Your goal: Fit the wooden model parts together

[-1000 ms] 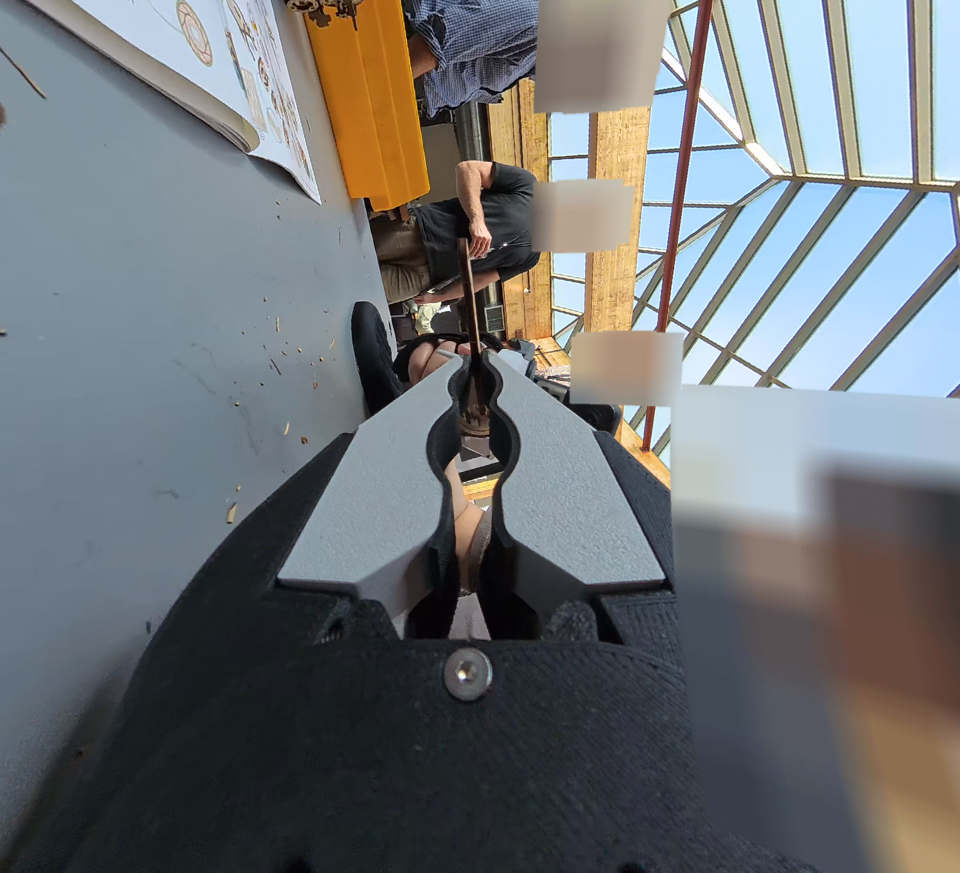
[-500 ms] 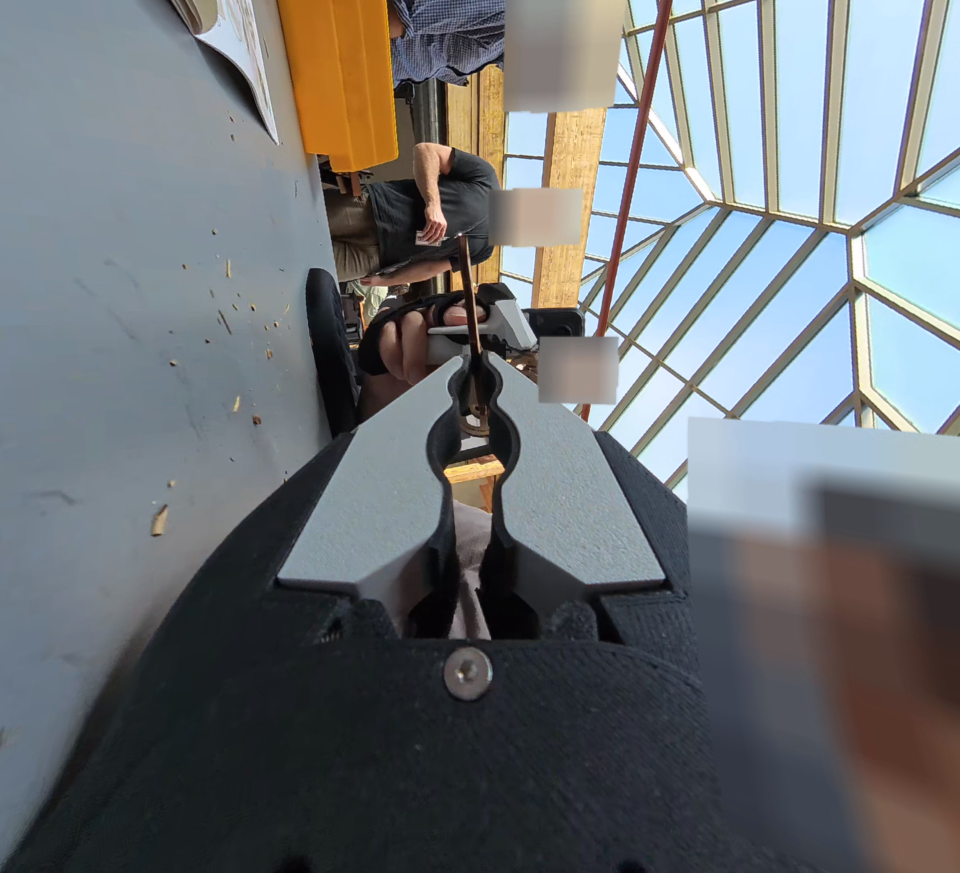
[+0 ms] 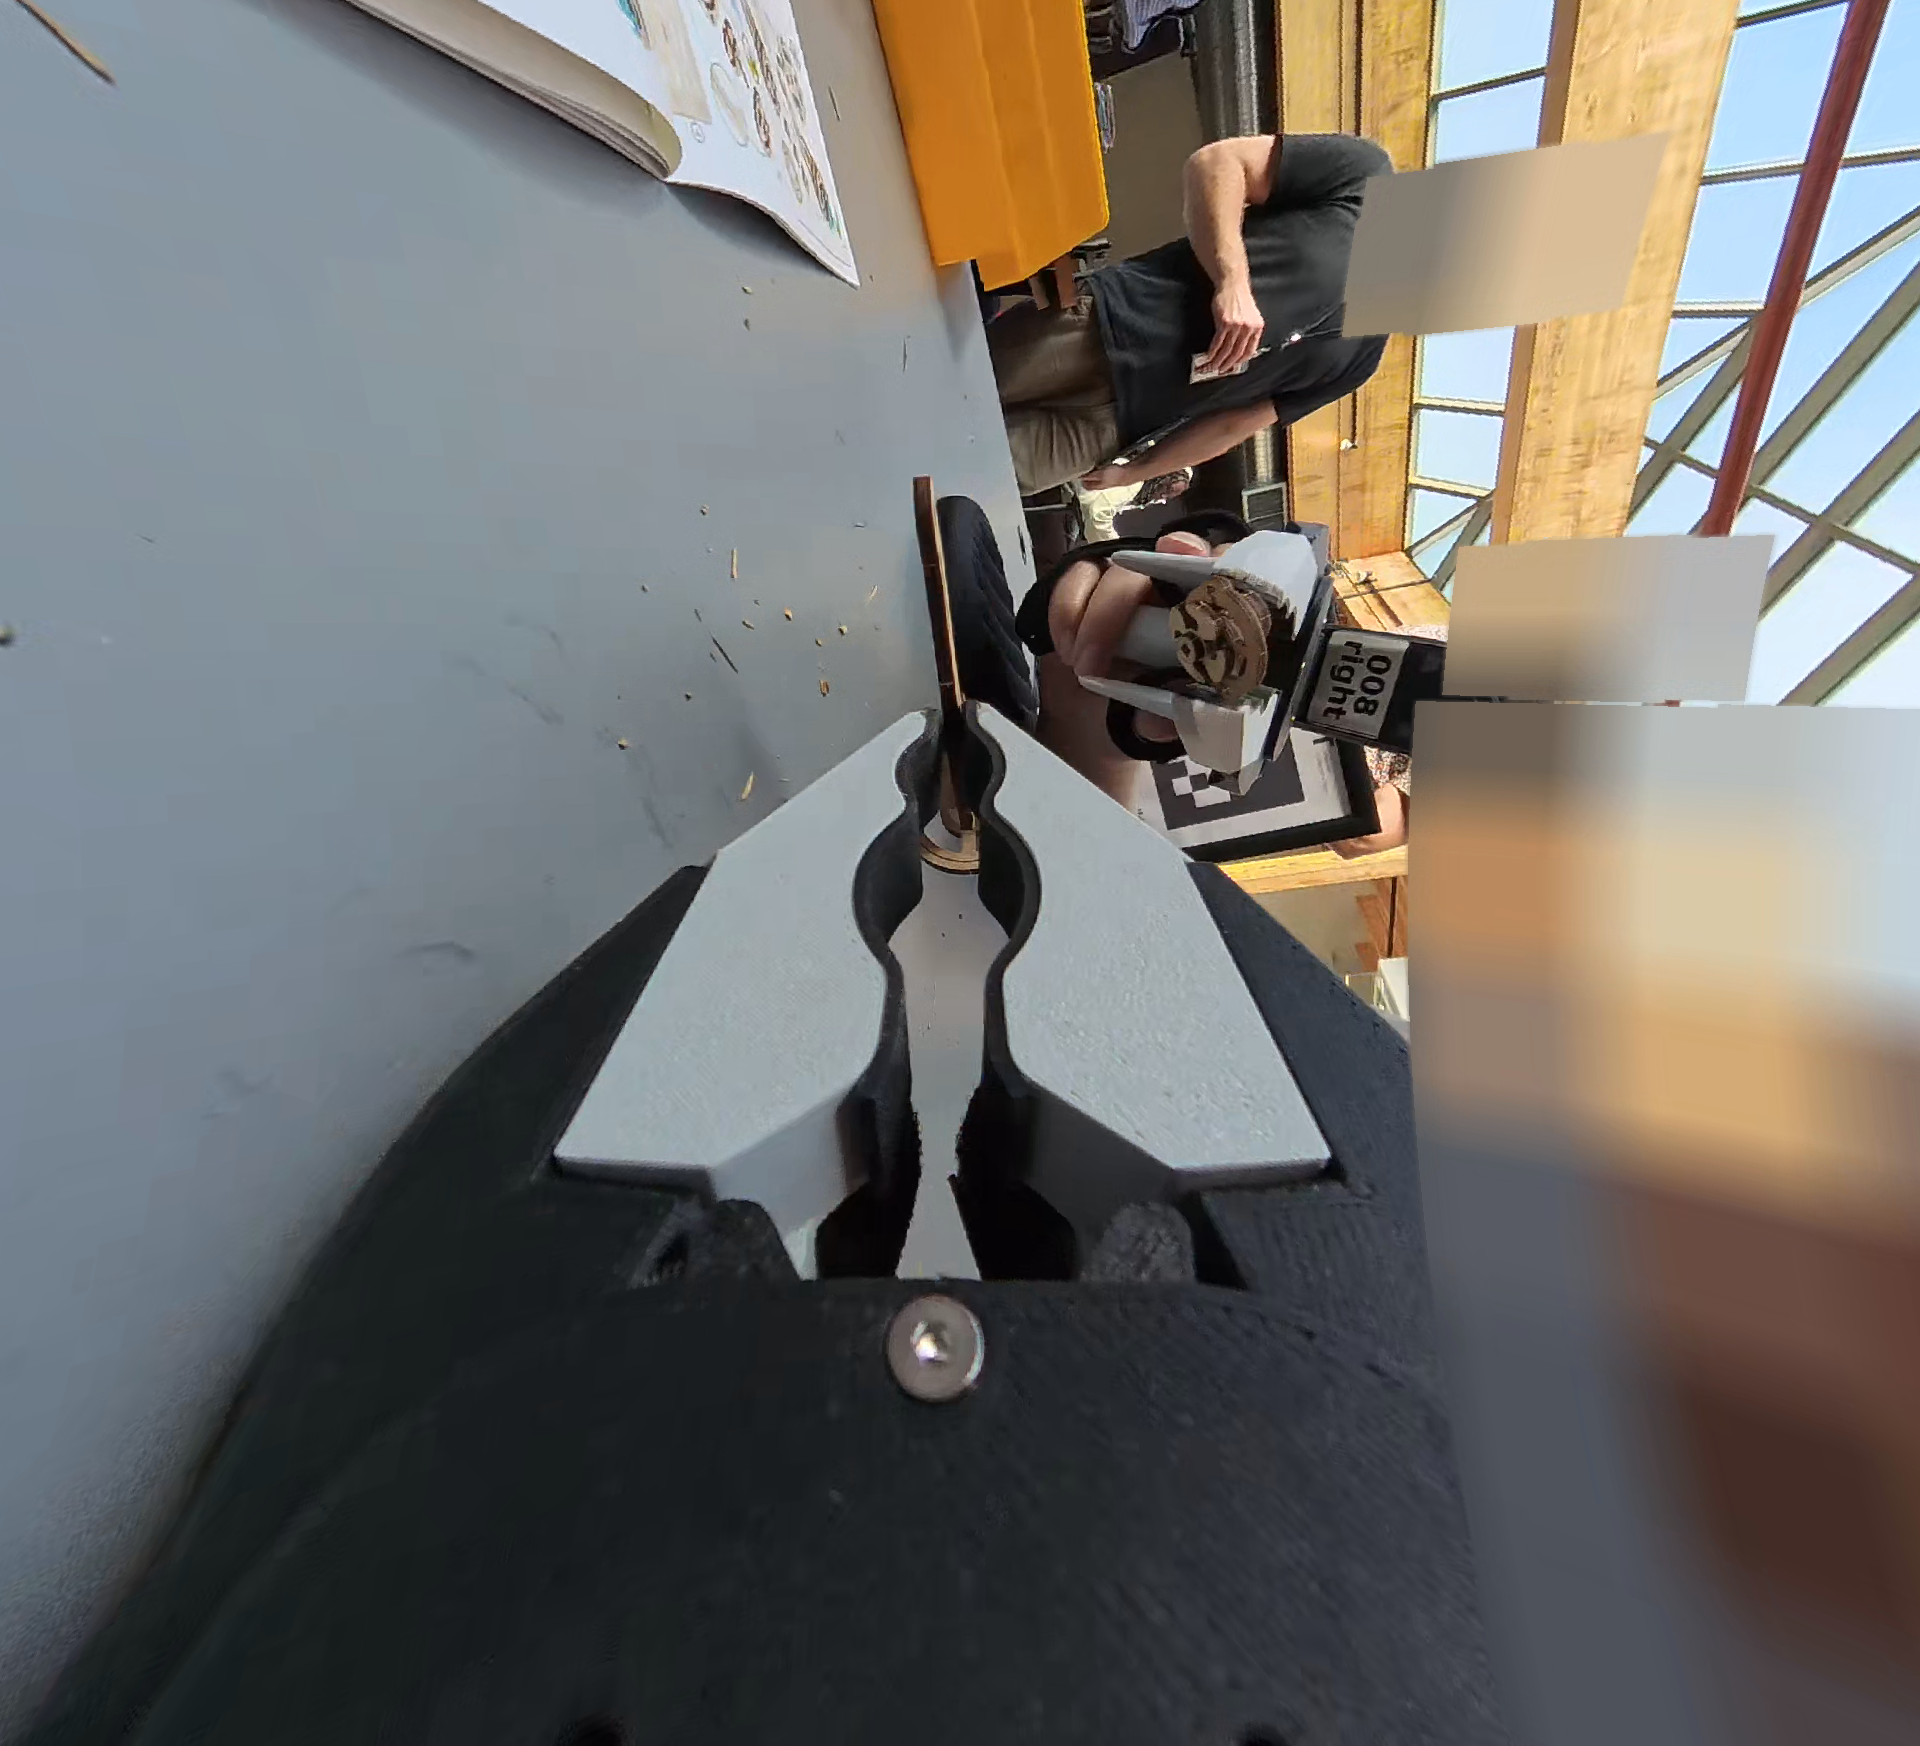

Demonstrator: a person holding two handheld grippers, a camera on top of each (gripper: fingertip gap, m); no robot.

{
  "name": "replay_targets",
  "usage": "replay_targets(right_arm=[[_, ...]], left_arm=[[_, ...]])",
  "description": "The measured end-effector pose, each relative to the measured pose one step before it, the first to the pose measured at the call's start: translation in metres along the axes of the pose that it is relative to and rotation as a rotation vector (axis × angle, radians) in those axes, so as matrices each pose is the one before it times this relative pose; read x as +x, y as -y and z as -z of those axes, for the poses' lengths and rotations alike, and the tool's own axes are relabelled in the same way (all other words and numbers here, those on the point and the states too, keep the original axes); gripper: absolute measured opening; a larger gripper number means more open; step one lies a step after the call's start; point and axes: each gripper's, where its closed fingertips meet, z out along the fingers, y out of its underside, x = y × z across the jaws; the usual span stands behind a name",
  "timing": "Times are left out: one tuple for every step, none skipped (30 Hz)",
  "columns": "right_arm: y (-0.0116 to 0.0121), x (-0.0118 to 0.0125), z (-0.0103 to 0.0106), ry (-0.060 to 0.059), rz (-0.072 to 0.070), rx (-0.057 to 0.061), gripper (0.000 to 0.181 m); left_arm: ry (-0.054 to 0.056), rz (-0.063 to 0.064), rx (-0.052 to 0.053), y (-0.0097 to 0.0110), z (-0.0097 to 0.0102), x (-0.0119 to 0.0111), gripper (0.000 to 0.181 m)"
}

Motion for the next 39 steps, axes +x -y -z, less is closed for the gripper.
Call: replay_targets(right_arm=[[0.00016, 0.0008, 0.00103, -0.0027, 0.0003, 0.0012, 0.025], [0.00034, 0.00015, 0.0007, 0.0006, -0.0011, 0.0026, 0.025], [0.00018, -0.00017, 0.0006, 0.0027, -0.0011, 0.0019, 0.025], [-0.00041, -0.00049, 0.00009, 0.0037, -0.0011, -0.001, 0.025], [-0.00088, -0.00086, -0.00019, 0.0052, -0.0001, -0.0044, 0.025], [-0.00092, -0.00061, -0.00041, 0.0028, 0.0042, -0.0048, 0.025], [-0.00043, -0.00105, -0.00031, 0.0044, 0.0055, -0.0036, 0.025], [0.00032, -0.00149, -0.00014, 0.0066, 0.0034, -0.0009, 0.025], [0.00118, -0.00145, 0.00007, 0.0061, 0.0028, 0.0039, 0.025], [0.00166, -0.00165, 0.00033, 0.0065, 0.0032, 0.005, 0.025], [0.00173, -0.00137, 0.00063, 0.0046, 0.005, 0.0048, 0.025], [0.00152, -0.00095, 0.00068, 0.0007, 0.007, 0.0048, 0.025], [0.00097, -0.00079, 0.00052, 0.0004, 0.0058, 0.0026, 0.025], [0.00011, -0.00104, 0.00021, 0.0021, 0.0045, -0.0012, 0.025], [-0.00104, -0.00131, -0.00071, 0.004, 0.0031, -0.0066, 0.025], [-0.00257, -0.00139, -0.00174, 0.0056, -0.0004, -0.0134, 0.025], [-0.00311, -0.00234, -0.00244, 0.0115, -0.003, -0.0178, 0.025], [-0.0025, -0.00361, -0.00253, 0.0167, 0.0017, -0.0143, 0.025], [-0.00136, -0.00393, -0.00201, 0.0153, 0.0079, -0.0097, 0.025], [-0.00085, -0.00344, -0.00158, 0.0118, 0.0104, -0.0071, 0.025], [-0.00065, -0.00292, -0.00105, 0.0096, 0.0093, -0.0058, 0.025], [-0.00043, -0.00195, -0.00074, 0.0064, 0.0061, -0.0049, 0.025], [-0.00006, -0.00106, -0.00017, 0.0034, 0.0042, -0.0032, 0.025], [0.00002, -0.00025, 0.00016, 0.0007, 0.0018, -0.0006, 0.025], [0.00001, 0.00034, 0.0004, -0.0011, -0.0018, -0.0002, 0.025], [-0.00012, 0.0006, 0.00051, -0.0008, -0.0041, 0.0002, 0.025], [0.00007, 0.00026, 0.00039, -0.0002, -0.0037, 0.0011, 0.025], [0.00014, -0.00001, 0.00028, 0.0, -0.0023, 0.0008, 0.025], [0.00005, -0.00069, -0.00007, 0.0018, 0.0002, -0.0009, 0.025], [-0.00018, -0.00103, -0.00054, 0.0021, 0.0031, -0.0038, 0.025], [-0.00068, -0.00137, -0.00073, 0.0021, 0.0051, -0.0071, 0.025], [-0.00131, -0.00144, -0.001, 0.0008, 0.0061, -0.0111, 0.025], [-0.00241, -0.00091, -0.00134, -0.0027, 0.0052, -0.0169, 0.025], [-0.00316, -0.00058, -0.00141, -0.0063, 0.0041, -0.0205, 0.025], [-0.00327, 0.00047, -0.00121, -0.0121, 0.0024, -0.0205, 0.025], [-0.00227, 0.00028, -0.00078, -0.0114, 0.0021, -0.0144, 0.025], [-0.00077, -0.00068, -0.00025, -0.0077, 0.004, -0.0058, 0.025], [0.0011, -0.00063, 0.00029, -0.0111, 0.0076, 0.002, 0.025], [0.00308, 0.00041, 0.00125, -0.0212, 0.0121, 0.0108, 0.025]], left_arm=[[-0.0031, 0.0083, -0.0026, 0.00036, 0.00074, -0.00006, 0.0], [-0.0081, 0.0165, -0.0084, -0.00114, 0.00012, 0.00006, 0.0], [-0.0069, 0.0212, -0.0118, -0.00224, -0.00045, -0.00076, 0.0], [-0.0052, 0.0253, -0.0041, -0.00174, -0.00067, -0.00136, 0.0], [-0.011, 0.0283, 0.0071, 0.00001, -0.00037, -0.00069, 0.0], [-0.0183, 0.0318, 0.0103, 0.00131, 0.00042, 0.00117, 0.0], [-0.0157, 0.0332, 0.0064, 0.00197, 0.00145, 0.00166, 0.0], [-0.0062, 0.0252, 0.0079, 0.00249, 0.00185, 0.00051, 0.0], [0.0055, 0.0104, 0.0119, 0.00293, 0.00226, -0.00072, 0.0], [0.0179, -0.0022, 0.0076, 0.002, 0.00189, -0.00189, 0.0], [0.0254, -0.0123, 0.0087, 0.00167, 0.00146, -0.00243, 0.0], [0.0292, -0.0228, 0.014, 0.0018, 0.00133, -0.002, 0.0], [0.0342, -0.0322, 0.0117, 0.00128, 0.00139, -0.00174, 0.0], [0.045, -0.0396, 0.004, 0.00032, 0.00156, -0.00282, 0.0], [0.0545, -0.0391, -0.007, -0.0011, 0.0016, -0.00437, 0.0], [0.0492, -0.0299, -0.0115, -0.00181, 0.00157, -0.0043, 0.0], [0.0333, -0.0144, -0.013, -0.00204, 0.00116, -0.00264, 0.001], [0.016, -0.0001, -0.0139, -0.00217, 0.00059, -0.00083, 0.002], [0.0091, 0.0076, -0.0104, -0.00156, 0.00029, -0.00032, 0.003], [0.0141, 0.0076, -0.0054, -0.0008, 0.00031, -0.00128, 0.004], [0.0231, 0.0026, -0.0021, -0.00034, 0.0004, -0.00268, 0.01], [0.0263, -0.004, 0.0016, 0.00029, 0.00087, -0.00325, 0.015], [0.0212, -0.007, 0.0037, 0.00054, 0.00147, -0.00253, 0.018], [0.0135, -0.0059, 0.0085, 0.00142, 0.0021, -0.00136, 0.018], [0.0114, -0.0029, 0.0129, 0.00192, 0.00288, -0.00116, 0.019], [0.0092, -0.0024, 0.0133, 0.00197, 0.00344, -0.00079, 0.022], [0.0057, -0.0055, 0.0166, 0.00191, 0.00393, 0.00042, 0.023], [0.0038, -0.0146, 0.0196, 0.00142, 0.00414, 0.00178, 0.024], [0.0062, -0.0278, 0.0147, 0.0001, 0.00353, 0.00306, 0.024], [0.0033, -0.0409, 0.0119, -0.00113, 0.00294, 0.00533, 0.025], [-0.0052, -0.057, 0.0168, -0.00126, 0.00246, 0.00834, 0.026], [-0.0023, -0.0789, 0.0206, -0.00106, 0.00201, 0.0096, 0.027], [0.0149, -0.0942, 0.0168, -0.00177, 0.00164, 0.00755, 0.028], [0.0229, -0.0987, 0.0134, -0.00227, 0.00138, 0.00654, 0.03], [0.0165, -0.0959, 0.0211, -0.00107, 0.00127, 0.00713, 0.032], [0.0159, -0.0802, 0.0324, 0.00076, 0.00163, 0.00666, 0.032], [0.0189, -0.0536, 0.0376, 0.00181, 0.00166, 0.005, 0.031], [0.0051, -0.0225, 0.0404, 0.00258, 0.00156, 0.00563, 0.028], [-0.0126, 0.0143, 0.0377, 0.00253, 0.00125, 0.00624, 0.024]])
